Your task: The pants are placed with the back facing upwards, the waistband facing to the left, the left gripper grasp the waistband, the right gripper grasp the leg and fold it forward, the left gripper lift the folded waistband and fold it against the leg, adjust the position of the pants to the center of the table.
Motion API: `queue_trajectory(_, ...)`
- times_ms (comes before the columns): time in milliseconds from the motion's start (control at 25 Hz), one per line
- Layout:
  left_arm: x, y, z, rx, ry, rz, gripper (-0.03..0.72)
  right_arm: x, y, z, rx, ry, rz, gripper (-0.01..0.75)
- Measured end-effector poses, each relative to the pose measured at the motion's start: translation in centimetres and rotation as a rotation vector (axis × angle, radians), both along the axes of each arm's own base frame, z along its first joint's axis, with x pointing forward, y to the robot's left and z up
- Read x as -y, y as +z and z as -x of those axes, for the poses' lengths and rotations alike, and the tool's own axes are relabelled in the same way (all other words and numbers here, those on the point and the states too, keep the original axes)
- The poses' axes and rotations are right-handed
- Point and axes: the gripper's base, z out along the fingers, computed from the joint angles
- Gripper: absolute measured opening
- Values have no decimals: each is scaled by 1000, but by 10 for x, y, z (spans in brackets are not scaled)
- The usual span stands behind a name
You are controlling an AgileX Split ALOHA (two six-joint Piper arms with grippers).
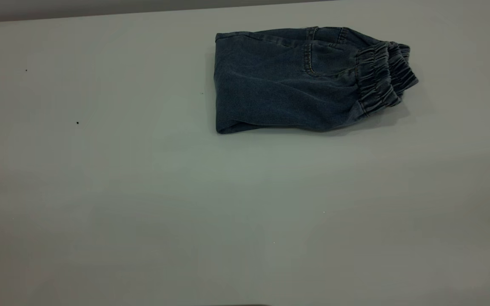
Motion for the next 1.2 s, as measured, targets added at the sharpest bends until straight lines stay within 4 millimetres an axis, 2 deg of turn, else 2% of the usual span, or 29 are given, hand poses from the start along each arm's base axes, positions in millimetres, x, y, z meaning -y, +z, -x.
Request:
queue_trajectory(560, 0, 0, 0, 0, 1, 2, 550, 0, 0, 0, 0, -7, 3, 497)
queue_trajectory(800, 0, 0, 0, 0, 1, 2, 550, 6, 0, 0, -6, -84, -13, 497)
queue_trajectory(1200, 0, 0, 0, 0, 1, 2, 550, 6, 0, 0, -7, -93, -21, 497)
